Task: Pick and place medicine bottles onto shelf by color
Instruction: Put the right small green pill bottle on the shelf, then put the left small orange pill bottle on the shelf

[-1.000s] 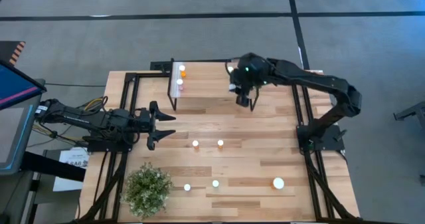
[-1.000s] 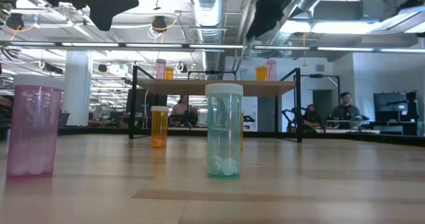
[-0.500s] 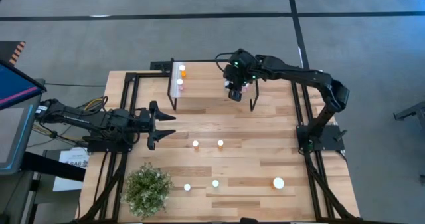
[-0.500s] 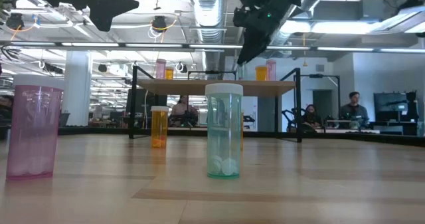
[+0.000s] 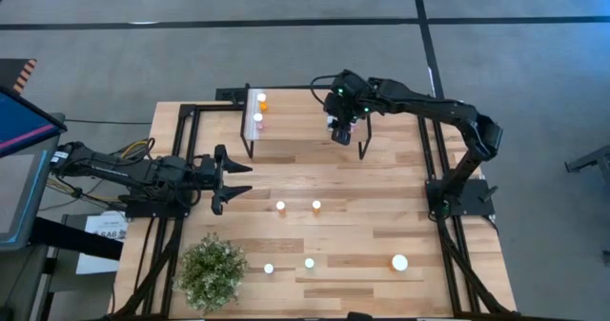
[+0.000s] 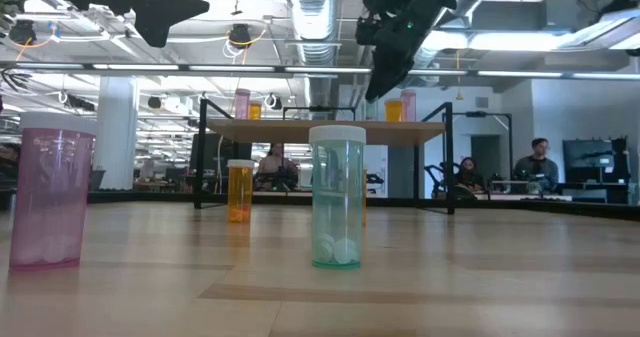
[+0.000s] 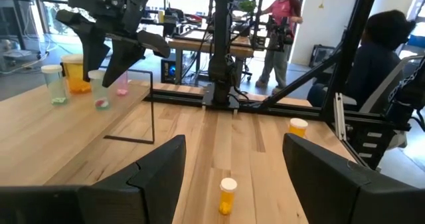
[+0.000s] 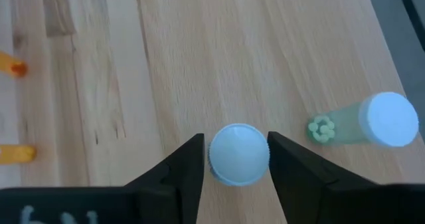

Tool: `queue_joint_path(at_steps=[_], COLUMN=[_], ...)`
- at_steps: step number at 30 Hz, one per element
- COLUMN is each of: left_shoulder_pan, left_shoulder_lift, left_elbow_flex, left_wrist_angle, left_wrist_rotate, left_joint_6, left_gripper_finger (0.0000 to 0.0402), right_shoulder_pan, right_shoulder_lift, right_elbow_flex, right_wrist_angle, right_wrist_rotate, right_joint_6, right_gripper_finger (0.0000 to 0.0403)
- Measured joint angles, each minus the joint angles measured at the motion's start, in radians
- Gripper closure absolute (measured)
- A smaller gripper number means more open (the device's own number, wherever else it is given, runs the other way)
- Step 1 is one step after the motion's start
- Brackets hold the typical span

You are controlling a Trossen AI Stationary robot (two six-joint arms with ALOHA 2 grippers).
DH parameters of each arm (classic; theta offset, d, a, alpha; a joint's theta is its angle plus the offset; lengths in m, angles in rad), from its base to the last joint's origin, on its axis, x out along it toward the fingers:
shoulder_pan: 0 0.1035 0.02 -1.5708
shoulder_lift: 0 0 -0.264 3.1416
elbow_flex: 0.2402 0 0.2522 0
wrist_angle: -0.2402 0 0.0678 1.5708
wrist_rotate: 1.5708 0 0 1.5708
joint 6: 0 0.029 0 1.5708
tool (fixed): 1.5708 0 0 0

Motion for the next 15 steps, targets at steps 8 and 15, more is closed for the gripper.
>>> queue_joint_path(at_steps=[8,15], left_shoulder_pan=[0.000,0.000], left_shoulder_lift=[0.000,0.000], left_elbow_flex=[0.000,0.000], left_wrist_angle=[0.000,0.000], left_wrist_rotate=[0.000,0.000], left_joint_6=[0.000,0.000], left_gripper_finger=[0.0161,0.0161], right_shoulder_pan=[-0.003,-0.005], right_shoulder_lift=[-0.028,-0.057], right_elbow_flex=[0.000,0.057], right_wrist_angle=[-0.014,-0.055], right_wrist_rotate=[0.002,0.003], right_joint_6=[0.013,0.036], right_gripper_finger=[0.0183,0.0173])
